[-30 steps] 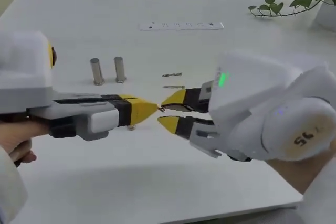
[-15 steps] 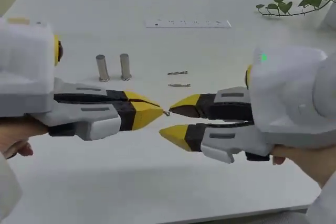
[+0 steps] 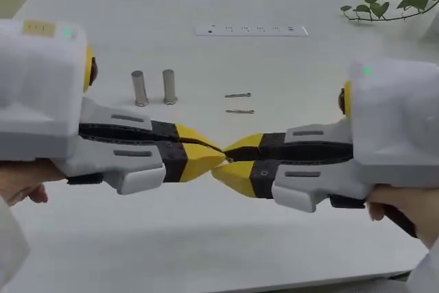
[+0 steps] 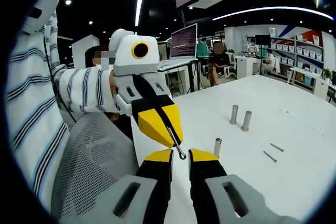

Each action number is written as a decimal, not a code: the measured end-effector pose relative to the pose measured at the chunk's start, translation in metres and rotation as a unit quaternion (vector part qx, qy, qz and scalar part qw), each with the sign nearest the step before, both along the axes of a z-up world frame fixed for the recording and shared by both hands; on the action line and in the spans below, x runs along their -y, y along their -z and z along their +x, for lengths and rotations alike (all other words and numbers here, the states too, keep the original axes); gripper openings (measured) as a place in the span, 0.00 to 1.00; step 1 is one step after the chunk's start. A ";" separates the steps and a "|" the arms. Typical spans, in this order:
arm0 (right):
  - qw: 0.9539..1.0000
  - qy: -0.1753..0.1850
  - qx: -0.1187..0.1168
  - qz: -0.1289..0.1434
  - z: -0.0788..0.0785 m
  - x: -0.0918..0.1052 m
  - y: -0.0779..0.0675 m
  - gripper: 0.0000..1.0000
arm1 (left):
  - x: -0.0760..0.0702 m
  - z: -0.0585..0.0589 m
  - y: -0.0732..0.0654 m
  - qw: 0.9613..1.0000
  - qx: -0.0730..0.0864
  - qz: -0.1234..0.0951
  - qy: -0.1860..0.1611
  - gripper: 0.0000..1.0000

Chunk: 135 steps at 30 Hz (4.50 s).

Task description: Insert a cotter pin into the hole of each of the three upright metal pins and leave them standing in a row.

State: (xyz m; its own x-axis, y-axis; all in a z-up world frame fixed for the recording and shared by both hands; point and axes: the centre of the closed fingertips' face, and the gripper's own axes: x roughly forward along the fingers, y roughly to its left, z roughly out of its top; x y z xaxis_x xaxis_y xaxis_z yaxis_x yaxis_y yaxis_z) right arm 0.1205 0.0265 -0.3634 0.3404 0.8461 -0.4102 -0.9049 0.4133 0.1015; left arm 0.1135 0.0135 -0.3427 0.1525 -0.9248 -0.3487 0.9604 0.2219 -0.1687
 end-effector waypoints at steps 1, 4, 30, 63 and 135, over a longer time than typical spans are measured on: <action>1.000 -0.002 -0.002 0.000 -0.001 0.000 0.000 0.05 | 0.002 -0.003 0.000 1.000 0.002 0.002 0.004 0.00; 1.000 -0.009 -0.002 0.000 -0.005 -0.001 0.000 0.01 | 0.002 -0.005 0.002 1.000 0.000 0.006 0.007 0.00; 0.997 -0.047 0.036 -0.039 -0.014 -0.008 0.010 0.00 | -0.009 -0.007 0.015 1.000 -0.022 0.008 0.009 0.00; 0.981 -0.079 0.137 -0.111 -0.007 -0.004 0.004 0.00 | -0.010 -0.006 0.010 0.984 -0.152 -0.071 -0.052 0.00; 0.985 -0.064 0.106 -0.117 -0.014 0.000 0.014 0.00 | -0.008 -0.009 0.021 0.970 -0.228 -0.054 -0.069 0.00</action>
